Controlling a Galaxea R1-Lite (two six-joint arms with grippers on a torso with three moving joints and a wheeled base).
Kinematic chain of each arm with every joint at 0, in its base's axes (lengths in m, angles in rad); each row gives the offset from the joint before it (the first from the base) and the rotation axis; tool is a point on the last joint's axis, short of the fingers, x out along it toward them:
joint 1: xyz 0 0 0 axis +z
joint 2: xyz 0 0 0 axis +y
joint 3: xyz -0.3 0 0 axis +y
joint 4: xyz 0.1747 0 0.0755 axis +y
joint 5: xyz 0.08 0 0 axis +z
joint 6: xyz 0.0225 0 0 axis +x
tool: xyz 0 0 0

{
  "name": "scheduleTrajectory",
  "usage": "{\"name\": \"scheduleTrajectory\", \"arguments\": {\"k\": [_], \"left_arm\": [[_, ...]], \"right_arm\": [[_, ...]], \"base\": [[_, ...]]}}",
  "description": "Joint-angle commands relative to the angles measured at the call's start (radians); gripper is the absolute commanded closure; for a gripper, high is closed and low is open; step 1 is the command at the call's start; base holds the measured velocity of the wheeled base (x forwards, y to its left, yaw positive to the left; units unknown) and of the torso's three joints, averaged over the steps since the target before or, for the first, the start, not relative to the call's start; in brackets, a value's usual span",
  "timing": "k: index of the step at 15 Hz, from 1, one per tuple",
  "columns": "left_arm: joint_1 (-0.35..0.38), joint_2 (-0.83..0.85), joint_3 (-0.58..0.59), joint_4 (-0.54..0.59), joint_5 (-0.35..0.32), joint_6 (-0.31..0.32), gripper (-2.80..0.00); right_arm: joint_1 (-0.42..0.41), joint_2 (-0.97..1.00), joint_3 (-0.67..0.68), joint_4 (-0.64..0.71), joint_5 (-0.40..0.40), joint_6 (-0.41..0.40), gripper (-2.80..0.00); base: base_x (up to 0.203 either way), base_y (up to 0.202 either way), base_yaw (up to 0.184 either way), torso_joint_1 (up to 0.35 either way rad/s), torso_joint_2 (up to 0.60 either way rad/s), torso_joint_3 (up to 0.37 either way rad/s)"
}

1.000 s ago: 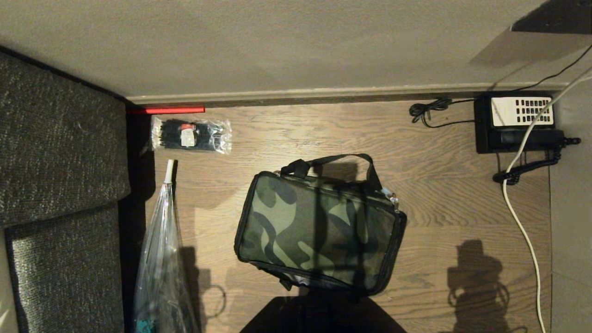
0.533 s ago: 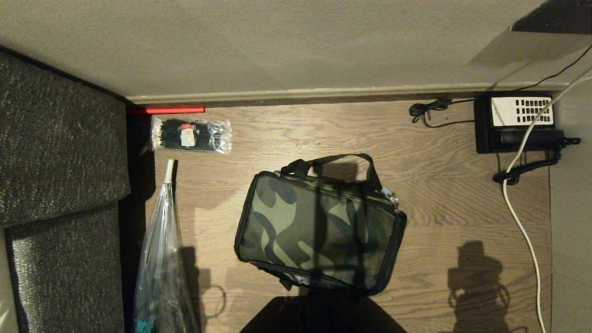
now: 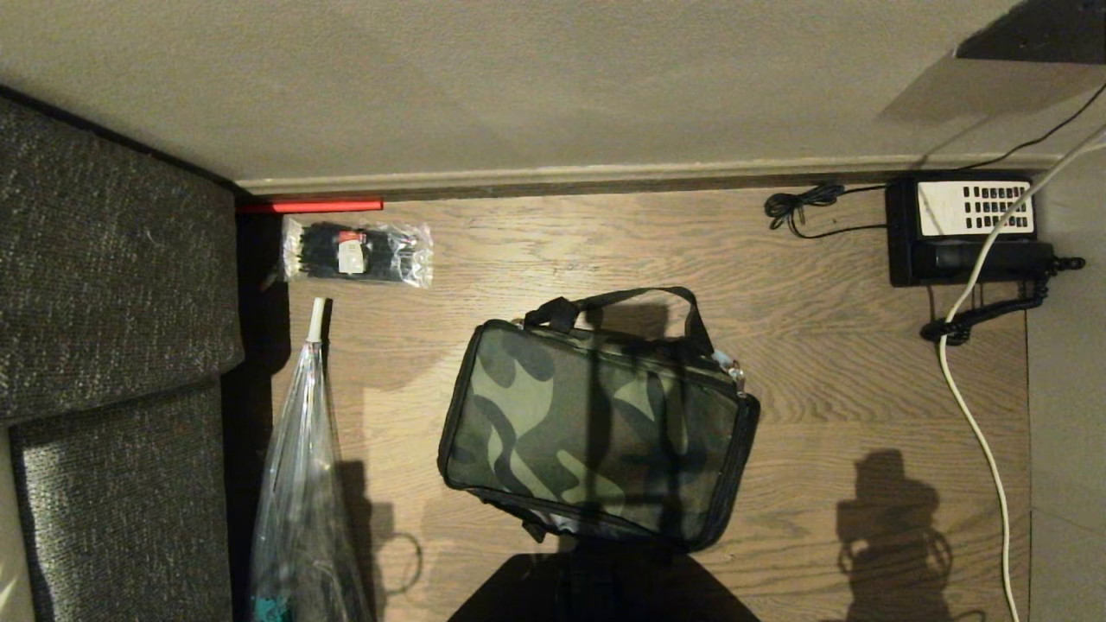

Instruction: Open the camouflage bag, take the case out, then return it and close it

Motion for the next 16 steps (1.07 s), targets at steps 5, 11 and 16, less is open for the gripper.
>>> {"name": "scheduleTrajectory", "arguments": {"k": [5,11,16], "left_arm": [[0.0,-0.001,0.003,-0.004,0.002,-0.004,0.0],[0.0,0.0,0.003,-0.004,0.002,-0.007,0.0],[0.0,0.0,0.003,-0.004,0.002,-0.007,0.0]], "right_arm": [[0.0,-0.002,0.0,0.001,0.0,-0.001,0.0],[0.0,-0.002,0.0,0.001,0.0,-0.001,0.0],[0.0,-0.002,0.0,0.001,0.0,-0.001,0.0]], "base": [[0.0,0.0,0.0,0.0,0.0,0.008],[0.0,0.0,0.0,0.002,0.0,0.177],[0.0,0.0,0.0,0.002,0.0,0.201]]}}
